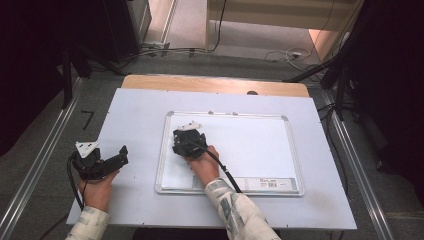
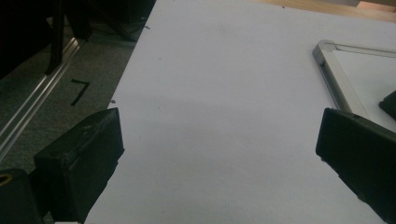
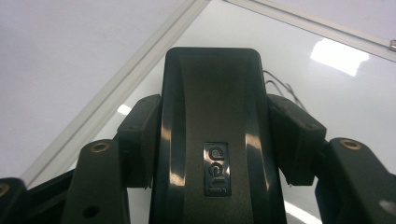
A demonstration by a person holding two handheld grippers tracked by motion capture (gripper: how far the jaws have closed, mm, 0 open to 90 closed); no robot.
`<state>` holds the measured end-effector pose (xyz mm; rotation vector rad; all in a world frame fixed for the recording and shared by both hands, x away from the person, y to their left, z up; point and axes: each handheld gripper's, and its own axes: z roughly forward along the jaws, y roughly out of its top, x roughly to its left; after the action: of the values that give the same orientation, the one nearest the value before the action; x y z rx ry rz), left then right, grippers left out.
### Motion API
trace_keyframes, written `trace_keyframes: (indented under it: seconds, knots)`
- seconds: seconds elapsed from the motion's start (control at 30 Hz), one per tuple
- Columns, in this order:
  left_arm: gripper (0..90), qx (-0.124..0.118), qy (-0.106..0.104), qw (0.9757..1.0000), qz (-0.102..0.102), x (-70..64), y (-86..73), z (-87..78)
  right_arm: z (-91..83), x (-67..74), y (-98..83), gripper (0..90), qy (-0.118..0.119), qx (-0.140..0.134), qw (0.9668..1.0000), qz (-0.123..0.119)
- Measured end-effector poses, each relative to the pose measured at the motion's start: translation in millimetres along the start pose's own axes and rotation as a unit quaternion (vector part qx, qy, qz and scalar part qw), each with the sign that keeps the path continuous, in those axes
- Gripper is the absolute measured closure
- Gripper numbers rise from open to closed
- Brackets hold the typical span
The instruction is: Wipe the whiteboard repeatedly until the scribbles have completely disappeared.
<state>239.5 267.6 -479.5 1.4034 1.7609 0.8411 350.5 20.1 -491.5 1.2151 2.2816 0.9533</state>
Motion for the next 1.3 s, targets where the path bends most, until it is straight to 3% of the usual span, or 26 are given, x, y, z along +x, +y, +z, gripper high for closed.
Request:
trace_keyframes:
  seconds: [0.1, 0.27, 0.3, 0.33, 0.67, 0.97, 1.3]
  knots:
    - [1.4, -0.001, 0.0, 1.0, 0.0, 0.5, -0.1, -0.2, 0.1, 0.7, 0.5, 37.8, 0.001, 0.0, 1.0, 0.003]
    - [1.4, -0.001, 0.002, 1.0, -0.003, 3.2, -0.9, -1.7, 1.3, -12.4, 2.9, 37.8, -0.005, 0.004, 0.9999, 0.01]
    - [1.4, -0.001, 0.002, 1.0, -0.004, 4.0, -1.0, -2.0, 2.0, -22.8, 3.8, 37.8, -0.011, 0.004, 0.9998, 0.017]
    - [1.4, -0.002, 0.003, 1.0, -0.005, 4.5, -1.1, -2.0, 2.0, -22.8, 3.8, 37.8, -0.011, 0.004, 0.9998, 0.017]
    - [1.4, -0.001, 0.004, 1.0, -0.004, 3.7, -1.3, -2.1, -0.5, -75.4, 2.5, 37.8, -0.047, 0.006, 0.9973, 0.056]
    - [1.4, -0.002, 0.002, 1.0, -0.004, 2.1, -0.7, -2.5, 3.9, -77.6, 6.4, 37.8, -0.054, 0.004, 0.9967, 0.061]
    - [1.4, -0.002, 0.0, 1.0, -0.004, 1.9, -0.8, -2.4, 17.2, -50.7, 19.4, 37.8, -0.04, 0.005, 0.9983, 0.041]
